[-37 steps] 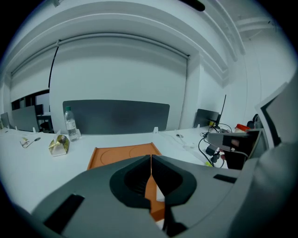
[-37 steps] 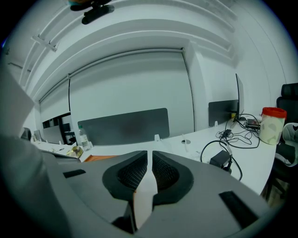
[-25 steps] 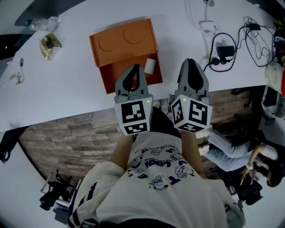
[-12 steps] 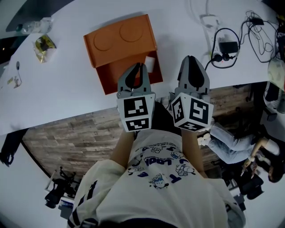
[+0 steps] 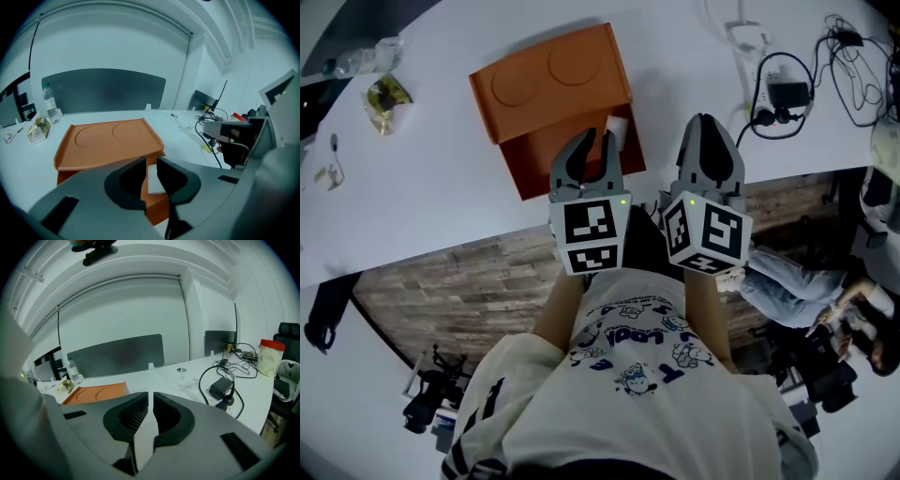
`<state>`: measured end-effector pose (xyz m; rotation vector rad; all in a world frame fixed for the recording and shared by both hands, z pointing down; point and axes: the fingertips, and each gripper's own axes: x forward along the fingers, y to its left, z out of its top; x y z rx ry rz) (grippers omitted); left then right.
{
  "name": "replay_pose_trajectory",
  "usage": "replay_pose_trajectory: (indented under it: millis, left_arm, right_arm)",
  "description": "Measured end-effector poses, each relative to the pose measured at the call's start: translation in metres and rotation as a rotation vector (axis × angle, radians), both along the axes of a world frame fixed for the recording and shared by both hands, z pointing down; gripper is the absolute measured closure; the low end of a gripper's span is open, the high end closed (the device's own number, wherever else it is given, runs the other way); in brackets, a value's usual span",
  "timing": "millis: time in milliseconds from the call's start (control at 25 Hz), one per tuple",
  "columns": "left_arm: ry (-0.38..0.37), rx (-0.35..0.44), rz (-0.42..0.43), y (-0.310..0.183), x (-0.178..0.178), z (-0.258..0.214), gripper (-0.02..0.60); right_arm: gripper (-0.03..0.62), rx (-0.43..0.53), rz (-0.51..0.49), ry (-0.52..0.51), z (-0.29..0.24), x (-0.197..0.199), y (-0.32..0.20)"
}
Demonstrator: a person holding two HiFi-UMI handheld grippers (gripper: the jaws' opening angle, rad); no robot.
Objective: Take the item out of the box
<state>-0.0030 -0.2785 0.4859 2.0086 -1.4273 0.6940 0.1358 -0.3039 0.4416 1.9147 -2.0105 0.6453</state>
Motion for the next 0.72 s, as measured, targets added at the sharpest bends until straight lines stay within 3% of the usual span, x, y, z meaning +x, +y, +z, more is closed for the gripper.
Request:
replay_pose_trajectory:
  millis: [720]
  left_arm:
    - [-0.015, -0.115, 0.092, 0.004, 0.015, 0.026, 0.411]
  right_arm:
    - [0.545, -0.045, 0.031, 0.000, 0.015, 0.006, -0.001]
